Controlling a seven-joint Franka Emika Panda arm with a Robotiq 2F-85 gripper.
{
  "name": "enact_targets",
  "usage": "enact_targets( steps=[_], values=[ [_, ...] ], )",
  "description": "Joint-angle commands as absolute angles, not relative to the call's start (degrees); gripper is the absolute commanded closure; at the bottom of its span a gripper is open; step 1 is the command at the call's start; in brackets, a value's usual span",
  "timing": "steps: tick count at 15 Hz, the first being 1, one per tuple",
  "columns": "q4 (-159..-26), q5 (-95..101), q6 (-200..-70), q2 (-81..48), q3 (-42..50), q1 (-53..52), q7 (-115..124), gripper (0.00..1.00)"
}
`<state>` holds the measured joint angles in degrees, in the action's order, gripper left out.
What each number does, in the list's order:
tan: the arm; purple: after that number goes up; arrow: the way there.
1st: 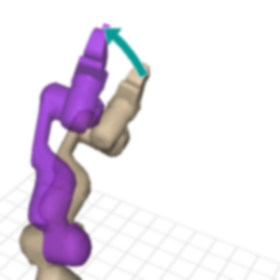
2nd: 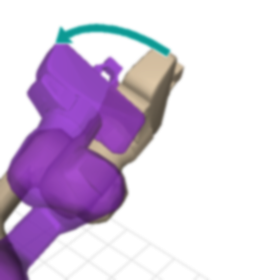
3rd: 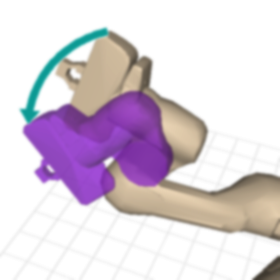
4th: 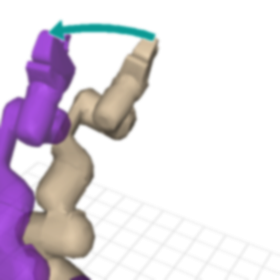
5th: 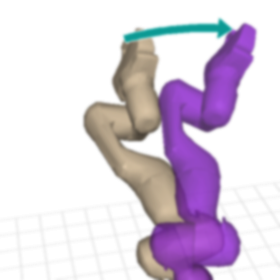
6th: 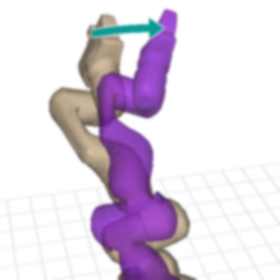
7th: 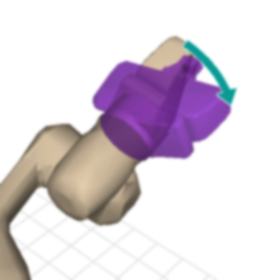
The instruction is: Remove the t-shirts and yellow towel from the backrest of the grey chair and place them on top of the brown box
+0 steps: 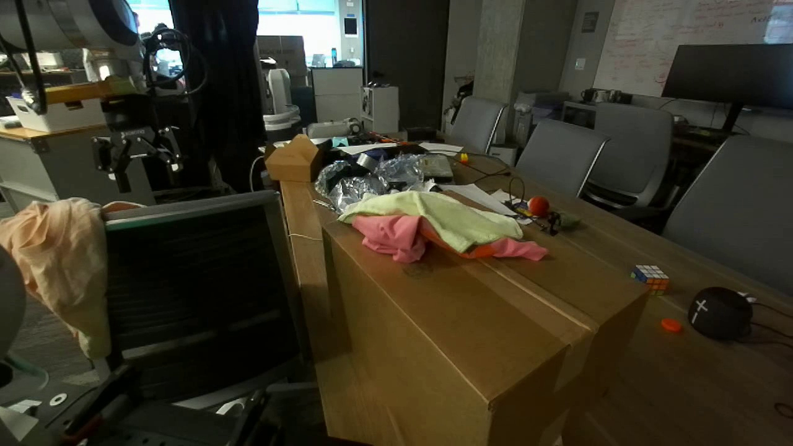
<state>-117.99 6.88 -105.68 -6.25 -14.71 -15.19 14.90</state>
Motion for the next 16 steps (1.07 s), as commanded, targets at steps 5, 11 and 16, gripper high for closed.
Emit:
enact_targets(
  steps=[5, 11, 16],
  values=[
    [-112.3, 6.0, -100.8, -9.0, -15.1, -17.4, 19.5, 0.00],
    [-111.8, 5.1, -96.9, -10.4, -14.5, -17.3, 20.2, 0.00],
    [-113.0, 3.5, -97.6, -11.3, -14.7, -17.3, 18.9, 0.00]
  ],
)
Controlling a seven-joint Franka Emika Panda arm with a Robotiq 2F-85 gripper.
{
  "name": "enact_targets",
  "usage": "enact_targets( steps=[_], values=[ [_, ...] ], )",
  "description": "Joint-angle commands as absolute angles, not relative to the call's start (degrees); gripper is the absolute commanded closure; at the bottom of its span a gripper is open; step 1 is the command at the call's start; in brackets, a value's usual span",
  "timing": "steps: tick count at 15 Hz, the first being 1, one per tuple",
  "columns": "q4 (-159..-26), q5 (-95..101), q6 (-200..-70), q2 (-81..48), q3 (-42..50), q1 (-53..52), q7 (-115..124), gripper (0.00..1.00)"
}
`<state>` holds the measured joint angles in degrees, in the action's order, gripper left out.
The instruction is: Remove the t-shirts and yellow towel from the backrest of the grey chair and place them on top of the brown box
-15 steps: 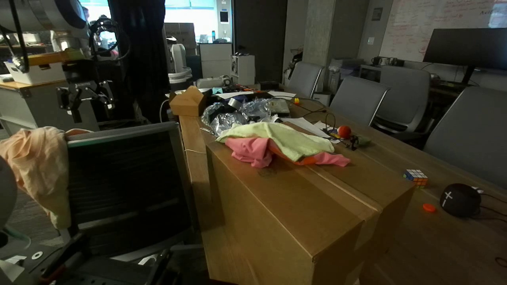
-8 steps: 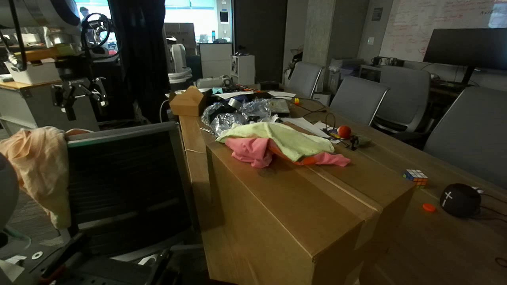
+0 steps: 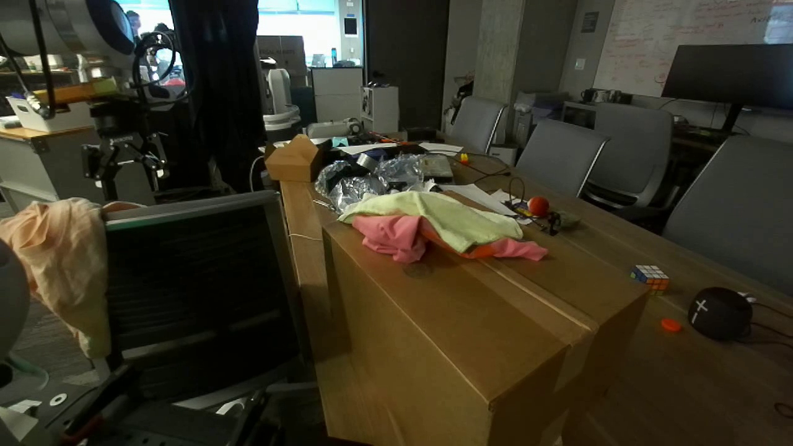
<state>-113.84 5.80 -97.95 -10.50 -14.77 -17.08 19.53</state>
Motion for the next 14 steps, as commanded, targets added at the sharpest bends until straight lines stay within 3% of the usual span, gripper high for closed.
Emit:
enact_targets(
  steps=[1, 14],
  values=[
    [-113.1, 3.0, -97.8, -11.4, -14.8, -17.4, 18.7, 0.00],
    [-112.0, 1.9, -97.9, -13.8, -15.3, -19.8, 23.9, 0.00]
  ],
)
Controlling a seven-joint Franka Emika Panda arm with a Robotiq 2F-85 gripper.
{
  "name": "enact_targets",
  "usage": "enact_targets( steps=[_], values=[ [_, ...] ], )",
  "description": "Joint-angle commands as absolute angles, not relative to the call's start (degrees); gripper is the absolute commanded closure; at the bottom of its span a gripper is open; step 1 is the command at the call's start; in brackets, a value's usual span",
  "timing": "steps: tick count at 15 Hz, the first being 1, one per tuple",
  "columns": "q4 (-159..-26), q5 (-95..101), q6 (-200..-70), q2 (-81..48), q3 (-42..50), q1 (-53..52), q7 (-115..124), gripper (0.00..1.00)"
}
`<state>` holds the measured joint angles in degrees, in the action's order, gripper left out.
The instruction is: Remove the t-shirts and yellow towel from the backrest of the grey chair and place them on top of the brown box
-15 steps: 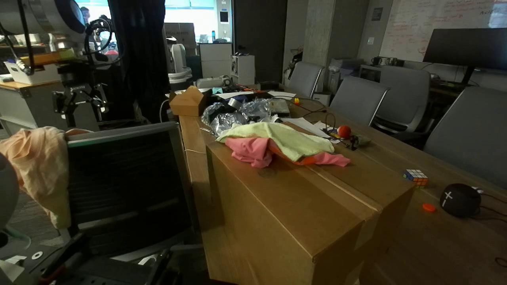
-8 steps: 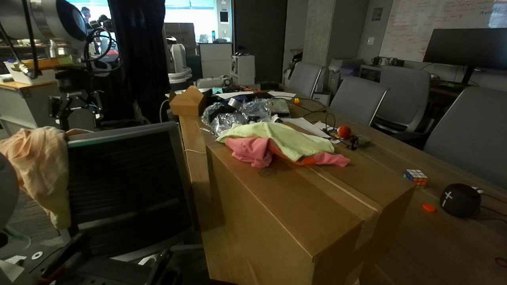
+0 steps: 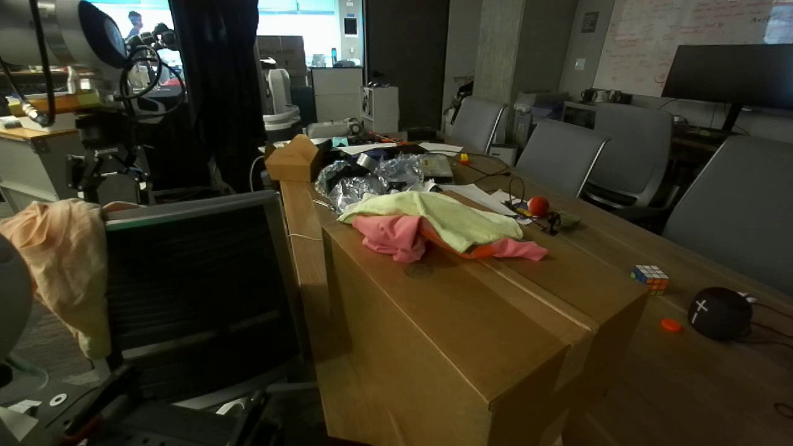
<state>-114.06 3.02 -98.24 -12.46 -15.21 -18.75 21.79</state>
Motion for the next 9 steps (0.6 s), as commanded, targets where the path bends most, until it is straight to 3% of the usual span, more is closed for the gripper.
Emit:
enact_targets(
  steps=[1, 9],
  values=[
    [-111.8, 1.7, -97.9, -13.8, -15.3, -19.9, 24.2, 0.00],
    [-110.1, 1.4, -97.6, -13.6, -16.1, -21.6, 25.9, 0.00]
  ],
)
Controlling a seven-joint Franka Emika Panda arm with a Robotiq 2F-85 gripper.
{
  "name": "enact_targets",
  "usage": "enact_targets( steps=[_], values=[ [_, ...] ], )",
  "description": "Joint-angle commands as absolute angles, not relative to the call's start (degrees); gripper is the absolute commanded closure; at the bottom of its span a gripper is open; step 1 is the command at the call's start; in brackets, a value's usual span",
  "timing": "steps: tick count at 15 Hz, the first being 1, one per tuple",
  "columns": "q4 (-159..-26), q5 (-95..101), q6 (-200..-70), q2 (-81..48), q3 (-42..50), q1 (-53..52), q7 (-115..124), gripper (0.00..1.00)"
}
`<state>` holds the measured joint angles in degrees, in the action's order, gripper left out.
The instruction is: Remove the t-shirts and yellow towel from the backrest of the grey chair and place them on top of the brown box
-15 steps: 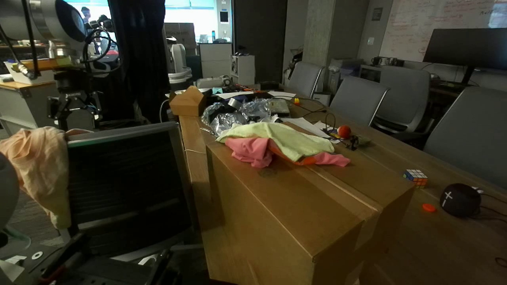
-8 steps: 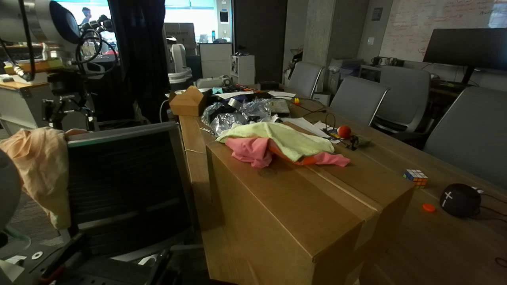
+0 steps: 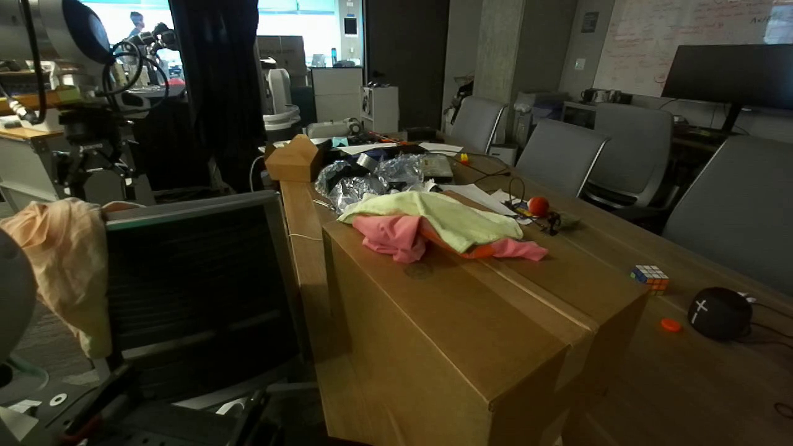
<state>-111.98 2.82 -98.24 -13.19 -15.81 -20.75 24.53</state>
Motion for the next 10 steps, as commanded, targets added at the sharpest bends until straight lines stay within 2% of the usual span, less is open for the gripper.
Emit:
enact_targets(
  steps=[1, 10],
  values=[
    [-110.1, 1.4, -97.7, -13.6, -16.1, -21.7, 25.9, 0.00],
    [-112.2, 1.0, -96.1, -13.2, -16.4, -21.9, 24.9, 0.00]
  ],
)
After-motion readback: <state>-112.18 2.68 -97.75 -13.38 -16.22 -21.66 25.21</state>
